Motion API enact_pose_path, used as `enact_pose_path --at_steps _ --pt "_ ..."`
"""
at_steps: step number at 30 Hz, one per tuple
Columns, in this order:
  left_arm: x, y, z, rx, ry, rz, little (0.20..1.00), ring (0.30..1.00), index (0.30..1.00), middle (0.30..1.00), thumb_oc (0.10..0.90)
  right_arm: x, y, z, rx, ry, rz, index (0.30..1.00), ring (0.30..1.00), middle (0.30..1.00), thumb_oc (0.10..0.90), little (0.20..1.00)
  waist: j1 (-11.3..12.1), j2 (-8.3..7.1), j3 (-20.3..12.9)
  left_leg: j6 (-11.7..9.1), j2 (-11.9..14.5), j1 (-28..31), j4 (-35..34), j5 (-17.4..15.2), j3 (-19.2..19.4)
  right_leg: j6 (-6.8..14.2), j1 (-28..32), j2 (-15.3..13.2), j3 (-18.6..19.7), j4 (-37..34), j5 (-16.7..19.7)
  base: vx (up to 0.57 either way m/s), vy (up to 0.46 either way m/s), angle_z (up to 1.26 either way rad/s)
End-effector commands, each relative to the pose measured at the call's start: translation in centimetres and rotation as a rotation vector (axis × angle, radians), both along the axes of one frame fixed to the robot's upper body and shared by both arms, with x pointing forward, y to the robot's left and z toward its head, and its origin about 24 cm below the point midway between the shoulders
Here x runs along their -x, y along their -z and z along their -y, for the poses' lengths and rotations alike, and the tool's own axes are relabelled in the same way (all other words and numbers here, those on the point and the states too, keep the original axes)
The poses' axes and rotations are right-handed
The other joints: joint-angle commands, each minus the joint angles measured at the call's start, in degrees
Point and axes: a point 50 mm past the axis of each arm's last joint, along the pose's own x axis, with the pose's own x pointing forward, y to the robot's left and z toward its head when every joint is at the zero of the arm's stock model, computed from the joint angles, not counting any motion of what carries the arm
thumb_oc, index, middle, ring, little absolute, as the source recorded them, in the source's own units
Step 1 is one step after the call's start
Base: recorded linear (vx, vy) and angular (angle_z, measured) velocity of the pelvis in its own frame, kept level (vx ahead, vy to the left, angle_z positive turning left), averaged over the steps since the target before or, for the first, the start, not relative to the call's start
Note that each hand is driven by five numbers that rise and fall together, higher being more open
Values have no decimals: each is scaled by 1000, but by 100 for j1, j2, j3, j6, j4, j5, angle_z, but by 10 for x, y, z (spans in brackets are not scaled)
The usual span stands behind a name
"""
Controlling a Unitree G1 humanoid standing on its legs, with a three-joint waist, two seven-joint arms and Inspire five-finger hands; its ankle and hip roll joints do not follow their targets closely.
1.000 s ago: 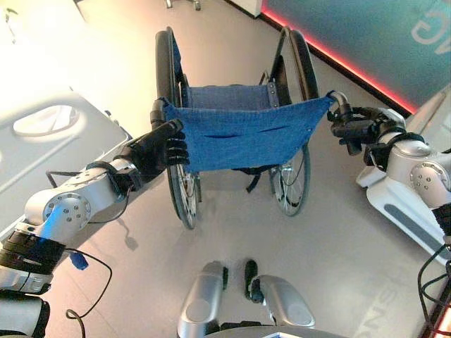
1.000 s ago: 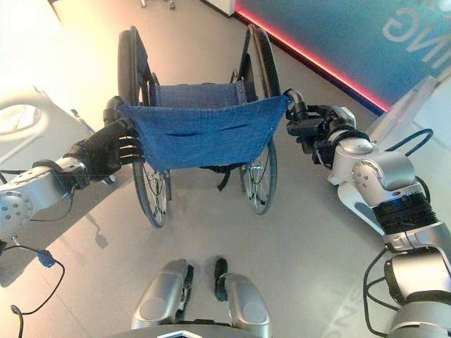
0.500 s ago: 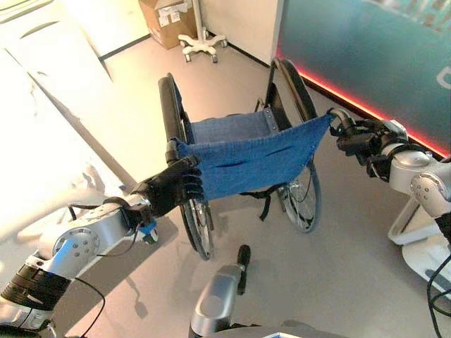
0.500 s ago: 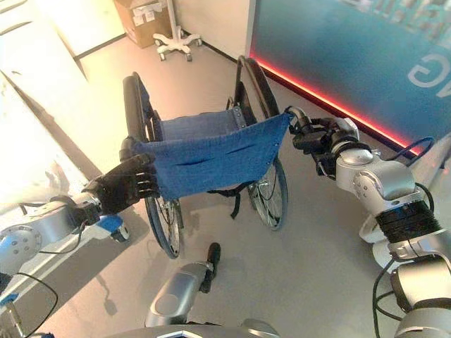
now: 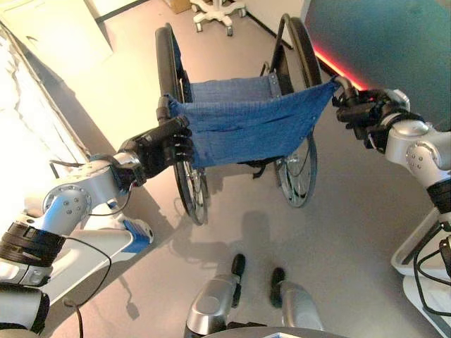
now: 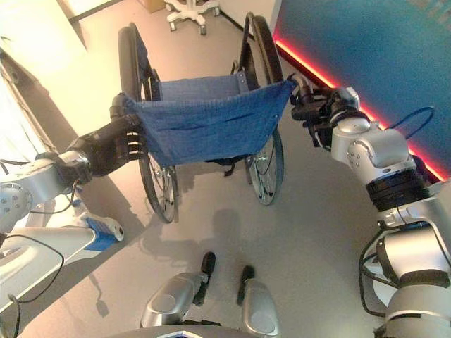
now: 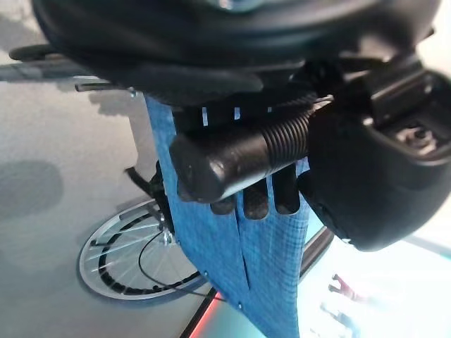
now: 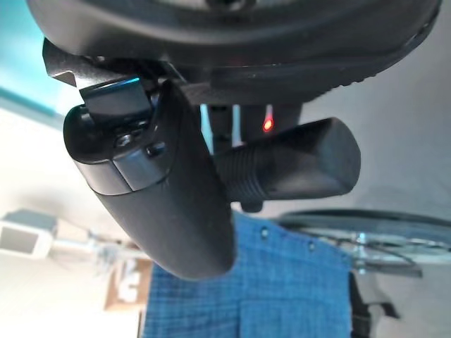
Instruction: Push the wheelchair next to the bed
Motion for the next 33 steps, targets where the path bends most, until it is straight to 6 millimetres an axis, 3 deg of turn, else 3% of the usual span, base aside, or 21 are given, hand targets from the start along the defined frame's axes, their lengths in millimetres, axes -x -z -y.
enact_pose_path --at_steps 1,4,6,9,12,13,14,15,20,22,23,25,28,30,32,33 --pt "1 -109 14 137 66 485 300 300 300 300 400 8 -81 -51 38 -336 255 300 300 300 400 300 -165 -251 -739 -820 691 36 1027 -708 -15 -185 519 291 -55 -769 1658 415 -505 57" --pt "3 -106 11 145 77 479 300 300 300 300 400 8 -81 -52 74 -352 242 300 300 300 400 300 -102 -420 -787 -923 1092 13 1358 -534 -131 -377 598 486 -281 -489 1326 298 -439 66" --pt "10 -99 7 140 87 472 300 300 300 300 400 11 -79 -55 93 -361 232 300 300 300 400 300 -47 -578 -784 -945 1300 -259 2101 -220 -227 -624 662 640 -492 -401 1207 245 -515 57" --pt "20 -79 2 147 86 432 300 300 300 300 400 12 -75 -62 126 -367 231 300 300 300 400 300 55 -759 -732 -778 1324 -690 3480 9 -91 -969 813 923 -677 -307 1092 238 -451 8" --pt "24 -60 2 183 81 384 300 300 300 300 400 13 -70 -70 124 -366 212 300 300 300 400 300 185 -768 -700 -681 1134 -985 4094 38 -112 -1143 1107 1225 -678 -249 967 347 -316 13" --pt "26 -54 3 191 86 372 300 300 300 300 400 13 -68 -74 124 -365 203 300 300 300 400 300 265 -753 -702 -628 894 -1023 3976 -2 -169 -1140 1252 1312 -607 -294 948 268 -131 34" --pt "26 -53 2 192 87 371 300 300 300 300 400 13 -68 -74 124 -366 203 300 300 300 400 300 264 -775 -707 -618 842 -1030 3923 32 -167 -1138 1255 1297 -597 -312 963 273 -101 32" --pt "29 -49 6 198 101 366 300 300 300 300 400 13 -66 -79 131 -366 195 300 300 300 400 300 337 -736 -731 -613 609 -966 3483 72 -80 -1126 1393 1406 -546 -370 908 290 -103 21" --pt "33 -45 20 219 137 375 300 300 300 300 400 6 -54 -79 144 -337 191 300 300 300 400 300 520 -440 -696 -875 375 -799 1381 639 510 -1162 1841 1798 -676 -565 637 305 -83 20" --pt "32 -44 25 226 142 380 300 300 300 300 400 3 -49 -78 148 -328 189 300 300 300 400 300 599 -360 -661 -938 270 -945 907 851 872 -1182 2019 1944 -799 -664 584 344 -97 -7" --pt "30 -43 27 234 153 384 300 300 300 300 400 1 -46 -75 157 -317 187 300 300 300 400 300 644 -319 -655 -972 239 -1033 573 1028 1303 -1213 2168 2066 -895 -729 527 327 -91 -35" --pt "30 -42 33 234 181 386 300 300 300 300 400 -3 -40 -70 156 -296 179 300 300 300 400 300 710 -292 -691 -932 165 -1109 294 1149 1771 -1274 2374 2213 -1023 -755 388 384 -89 -18" --pt "29 -42 40 229 194 384 300 300 300 300 400 -7 -33 -66 155 -285 172 300 300 300 400 300 759 -323 -776 -806 99 -1108 359 1030 1955 -1380 2455 2312 -1087 -605 128 393 -50 27" --pt "25 -43 40 232 170 363 300 300 300 300 400 -13 -32 -65 129 -297 156 300 300 300 400 300 860 -450 -978 -475 -198 -885 234 432 1719 -1272 2537 2317 -1088 -277 -136 525 1 1" --pt "23 -44 39 233 157 353 300 300 300 300 400 -14 -32 -64 131 -295 146 300 300 300 400 300 907 -518 -1075 -299 -264 -800 210 251 1734 -1152 2524 2255 -1209 58 -19 375 27 -7" --pt "21 -45 35 224 153 349 300 300 300 300 400 -15 -28 -61 129 -286 140 300 300 300 400 300 936 -580 -1152 -166 -314 -668 121 157 1727 -899 2443 2233 -1218 610 363 282 37 -1"
